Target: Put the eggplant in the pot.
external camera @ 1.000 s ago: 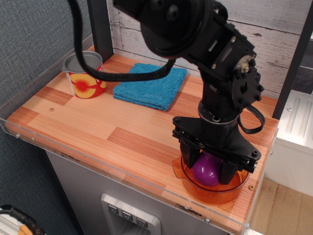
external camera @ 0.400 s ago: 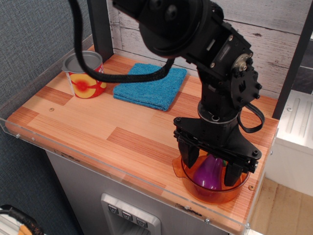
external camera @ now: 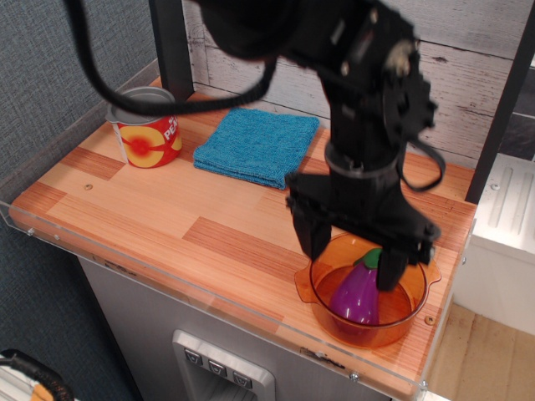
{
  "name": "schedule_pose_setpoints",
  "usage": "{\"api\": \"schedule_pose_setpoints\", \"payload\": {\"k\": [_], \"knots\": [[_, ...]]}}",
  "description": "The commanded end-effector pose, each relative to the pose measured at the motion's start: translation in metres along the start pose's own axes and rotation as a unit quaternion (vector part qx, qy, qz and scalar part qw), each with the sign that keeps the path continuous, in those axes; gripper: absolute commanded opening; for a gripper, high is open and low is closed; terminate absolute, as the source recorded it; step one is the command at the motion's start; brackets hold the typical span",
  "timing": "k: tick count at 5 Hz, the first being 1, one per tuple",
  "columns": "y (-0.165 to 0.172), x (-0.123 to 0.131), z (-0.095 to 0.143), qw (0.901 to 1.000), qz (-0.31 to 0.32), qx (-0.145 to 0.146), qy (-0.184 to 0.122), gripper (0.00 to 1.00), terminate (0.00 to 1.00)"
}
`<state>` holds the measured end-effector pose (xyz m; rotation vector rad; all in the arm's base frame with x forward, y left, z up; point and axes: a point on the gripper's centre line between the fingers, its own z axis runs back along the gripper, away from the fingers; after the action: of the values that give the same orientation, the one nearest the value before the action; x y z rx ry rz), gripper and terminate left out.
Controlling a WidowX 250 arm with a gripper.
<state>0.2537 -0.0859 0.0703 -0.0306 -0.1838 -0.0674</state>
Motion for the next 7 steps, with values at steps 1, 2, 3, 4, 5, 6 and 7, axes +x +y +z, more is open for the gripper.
{"api": "schedule_pose_setpoints", "payload": {"k": [1, 2, 3, 4, 5, 6, 7], "knots": [[0.028, 0.018, 0.049, 0.9975, 0.020, 0.059, -0.033, 1.00, 0.00], [0.057, 0.022, 0.059, 0.9959, 0.039, 0.079, -0.020, 1.00, 0.00], [0.086, 0.024, 0.067, 0.9927, 0.054, 0.107, -0.008, 1.00, 0.00], [0.125, 0.015, 0.070, 0.9918, 0.080, 0.099, 0.008, 1.00, 0.00], [0.162, 0.002, 0.074, 0.9895, 0.096, 0.106, 0.020, 1.00, 0.00], [0.187, -0.012, 0.076, 0.9871, 0.118, 0.107, 0.016, 1.00, 0.00], [0.210, -0.022, 0.078, 0.9833, 0.138, 0.117, -0.014, 1.00, 0.00]]}}
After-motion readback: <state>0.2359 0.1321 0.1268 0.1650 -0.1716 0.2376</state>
